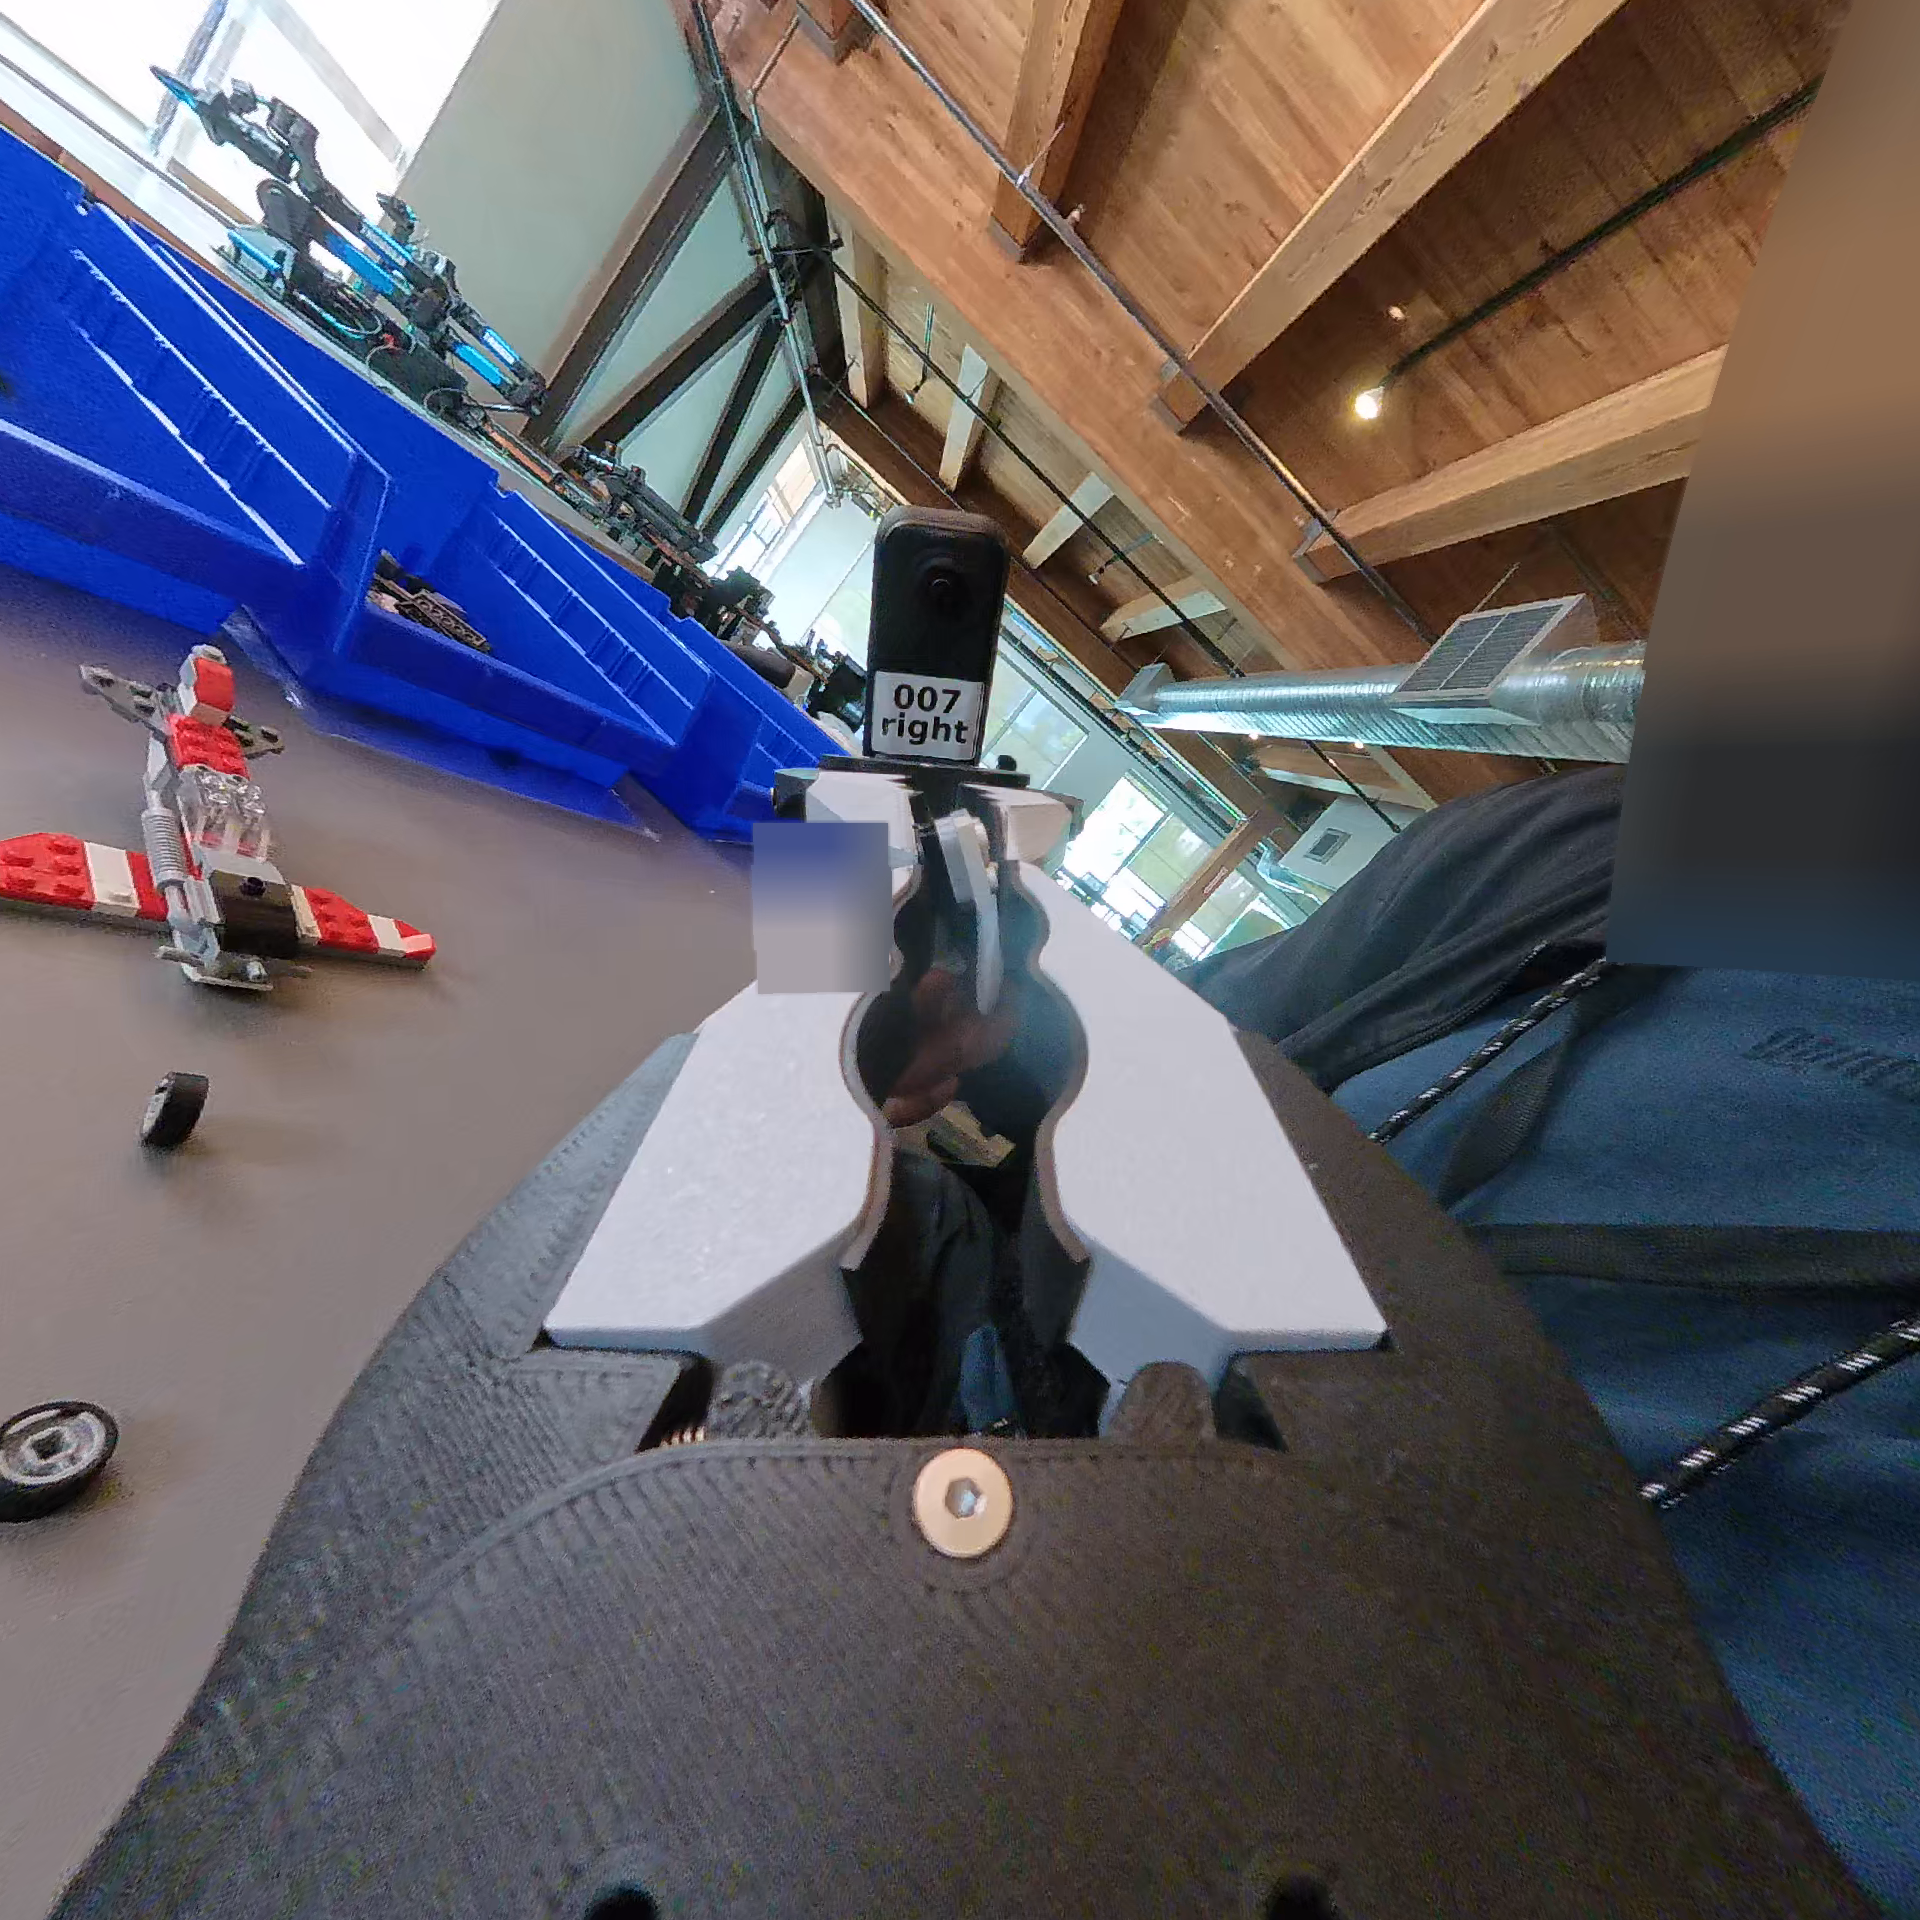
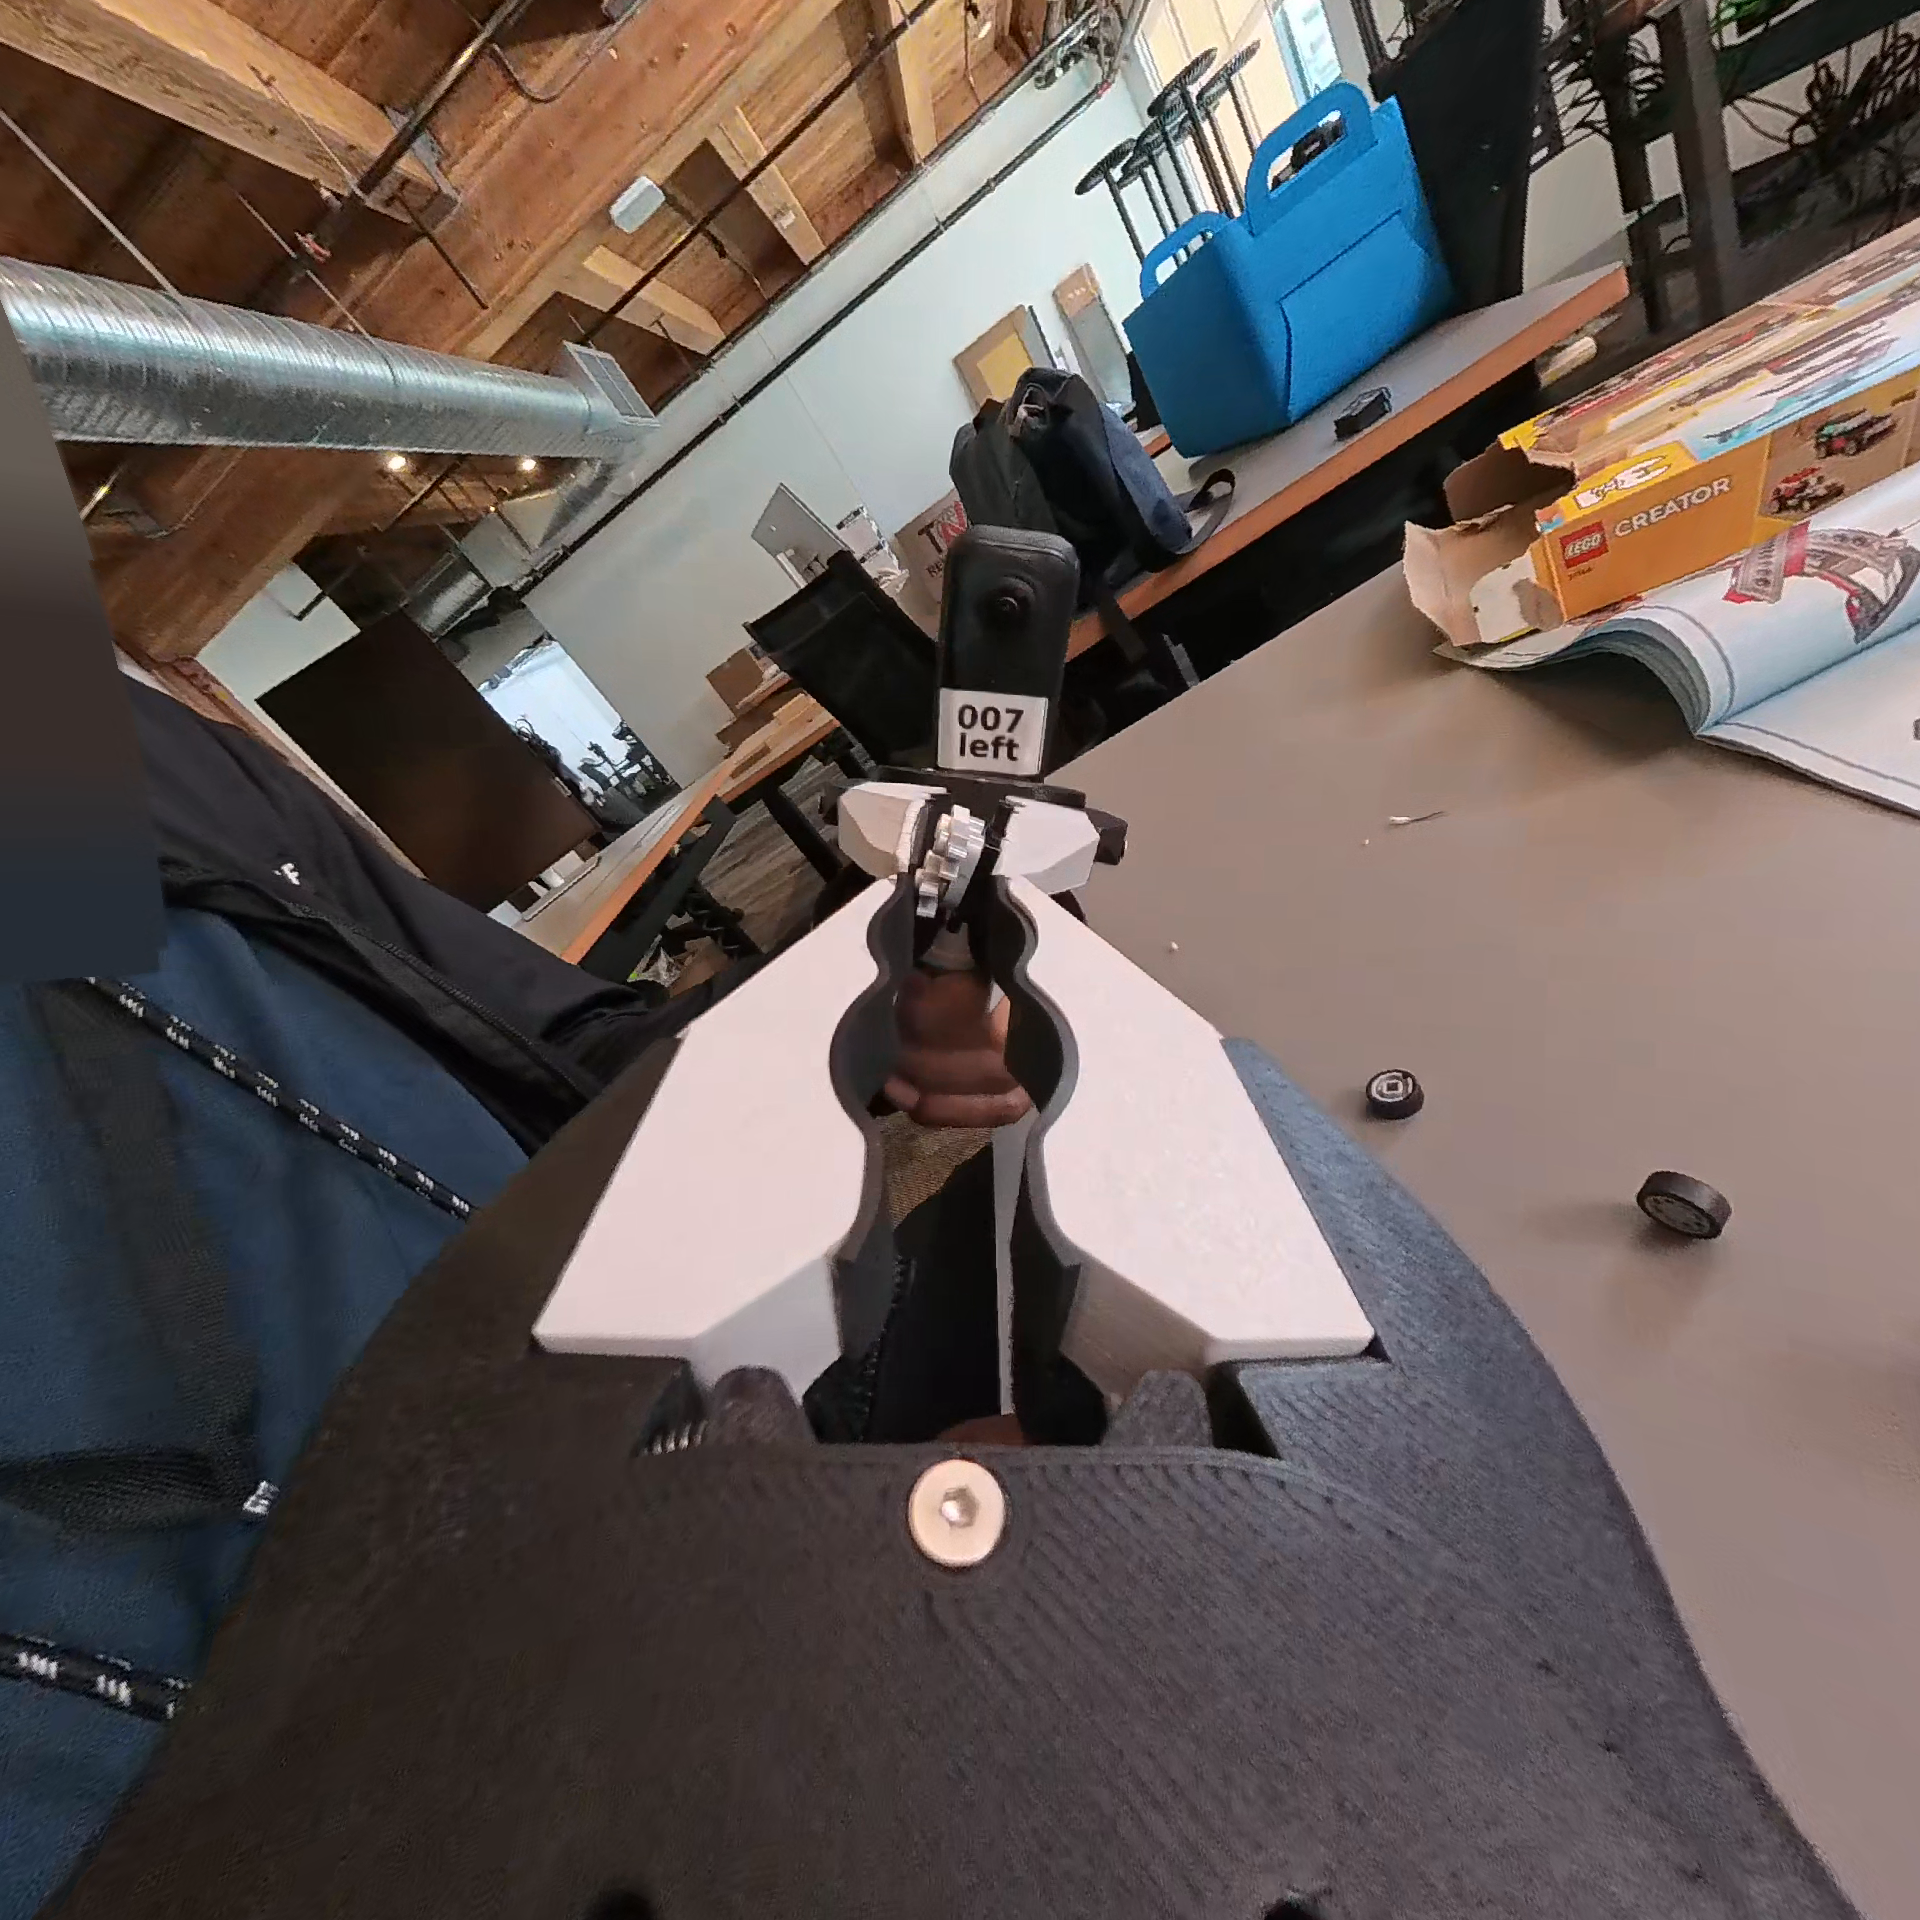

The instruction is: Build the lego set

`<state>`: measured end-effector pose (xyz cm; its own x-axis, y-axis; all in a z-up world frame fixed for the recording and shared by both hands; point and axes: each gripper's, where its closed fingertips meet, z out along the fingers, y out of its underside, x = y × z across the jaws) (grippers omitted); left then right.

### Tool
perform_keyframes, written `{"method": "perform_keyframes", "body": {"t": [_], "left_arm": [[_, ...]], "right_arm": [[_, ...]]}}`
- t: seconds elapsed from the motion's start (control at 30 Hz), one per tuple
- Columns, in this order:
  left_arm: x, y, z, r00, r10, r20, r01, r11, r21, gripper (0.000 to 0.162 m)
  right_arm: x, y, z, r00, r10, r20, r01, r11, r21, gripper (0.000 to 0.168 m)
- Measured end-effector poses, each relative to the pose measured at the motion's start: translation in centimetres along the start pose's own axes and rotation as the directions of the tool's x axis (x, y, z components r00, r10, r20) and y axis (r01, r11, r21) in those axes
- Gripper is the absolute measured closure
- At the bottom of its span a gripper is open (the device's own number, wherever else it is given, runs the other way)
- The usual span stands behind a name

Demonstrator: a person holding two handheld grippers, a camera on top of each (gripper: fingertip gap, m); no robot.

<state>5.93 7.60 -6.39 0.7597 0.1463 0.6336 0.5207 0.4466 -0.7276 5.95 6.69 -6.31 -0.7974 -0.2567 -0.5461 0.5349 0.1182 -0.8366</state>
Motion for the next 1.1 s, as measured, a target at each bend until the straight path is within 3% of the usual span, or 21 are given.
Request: {"method": "perform_keyframes", "body": {"t": [0.33, 0.53, 0.83, 1.1], "left_arm": [[-0.4, 0.4, 0.1, 0.998, 0.037, 0.041, -0.036, 0.999, -0.035, 0.150], [-0.7, -0.1, 0.2, 0.999, -0.047, 0.022, 0.047, 0.999, 0.017, 0.150], [-3.4, -0.3, -1.5, 0.953, -0.297, 0.057, 0.291, 0.952, 0.095, 0.150], [-3.3, 0.8, -0.8, 0.941, -0.333, 0.057, 0.331, 0.943, 0.045, 0.150]], "right_arm": [[0.3, 0.4, -0.2, 1.000, 0.029, 0.001, -0.029, 0.999, -0.018, 0.156], [0.6, 0.0, -0.5, 1.000, 0.002, -0.014, -0.002, 1.000, -0.026, 0.155], [2.5, -0.6, -1.5, 0.920, -0.353, -0.172, 0.353, 0.935, -0.034, 0.137], [3.5, 1.5, -0.5, 0.796, -0.559, -0.232, 0.526, 0.829, -0.190, 0.137]]}}
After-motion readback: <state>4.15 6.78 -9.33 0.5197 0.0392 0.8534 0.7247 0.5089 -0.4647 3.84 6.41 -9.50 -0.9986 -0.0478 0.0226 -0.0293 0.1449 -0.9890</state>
